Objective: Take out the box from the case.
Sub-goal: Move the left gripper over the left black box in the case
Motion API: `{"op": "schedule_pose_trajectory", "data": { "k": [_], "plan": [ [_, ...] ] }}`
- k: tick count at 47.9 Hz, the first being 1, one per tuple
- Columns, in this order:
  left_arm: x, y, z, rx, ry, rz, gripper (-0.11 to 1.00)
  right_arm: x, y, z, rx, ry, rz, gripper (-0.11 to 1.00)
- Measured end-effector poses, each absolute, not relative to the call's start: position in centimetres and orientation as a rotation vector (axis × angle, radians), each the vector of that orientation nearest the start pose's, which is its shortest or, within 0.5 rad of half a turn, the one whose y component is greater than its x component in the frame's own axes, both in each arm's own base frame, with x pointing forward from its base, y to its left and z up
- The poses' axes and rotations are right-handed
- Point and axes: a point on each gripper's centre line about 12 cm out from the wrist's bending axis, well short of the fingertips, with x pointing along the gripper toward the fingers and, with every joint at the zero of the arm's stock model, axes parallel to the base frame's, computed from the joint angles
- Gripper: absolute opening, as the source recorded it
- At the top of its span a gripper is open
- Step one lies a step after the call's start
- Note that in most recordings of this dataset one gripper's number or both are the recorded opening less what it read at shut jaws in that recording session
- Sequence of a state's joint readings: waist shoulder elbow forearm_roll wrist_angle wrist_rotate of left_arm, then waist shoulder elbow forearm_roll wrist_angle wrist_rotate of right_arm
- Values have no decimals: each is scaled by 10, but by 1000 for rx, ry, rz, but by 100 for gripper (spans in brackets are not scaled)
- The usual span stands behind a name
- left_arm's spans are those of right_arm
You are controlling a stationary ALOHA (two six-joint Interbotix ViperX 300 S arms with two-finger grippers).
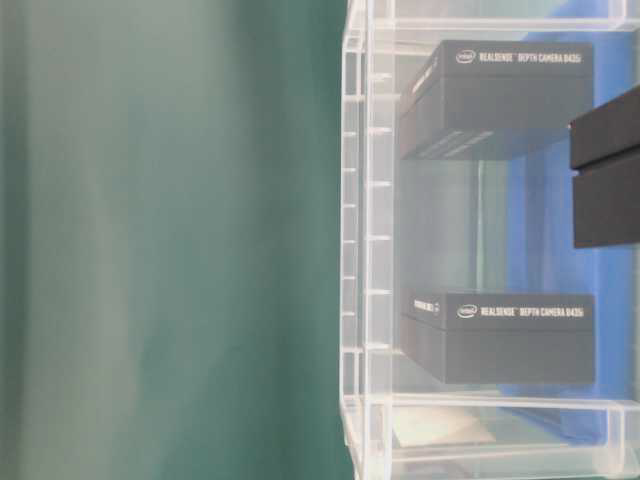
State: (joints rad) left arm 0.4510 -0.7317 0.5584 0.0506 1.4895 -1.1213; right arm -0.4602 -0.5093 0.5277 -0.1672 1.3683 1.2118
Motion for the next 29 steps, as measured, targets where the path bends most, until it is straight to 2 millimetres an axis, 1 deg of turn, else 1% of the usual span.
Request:
{"op": "schedule_pose_trajectory", "data": {
  "k": [19, 23, 29],
  "plan": [
    [151, 80, 326, -1186, 948, 1133, 97, 195, -118, 298, 1148, 928, -1291, 94],
    [158, 81, 324, -1183, 967, 1134, 97, 195, -118, 298, 1147, 929, -1290, 94],
    [174, 84, 321, -1168, 992, 1125, 97, 195, -118, 299, 1150, 926, -1289, 94]
  ]
}}
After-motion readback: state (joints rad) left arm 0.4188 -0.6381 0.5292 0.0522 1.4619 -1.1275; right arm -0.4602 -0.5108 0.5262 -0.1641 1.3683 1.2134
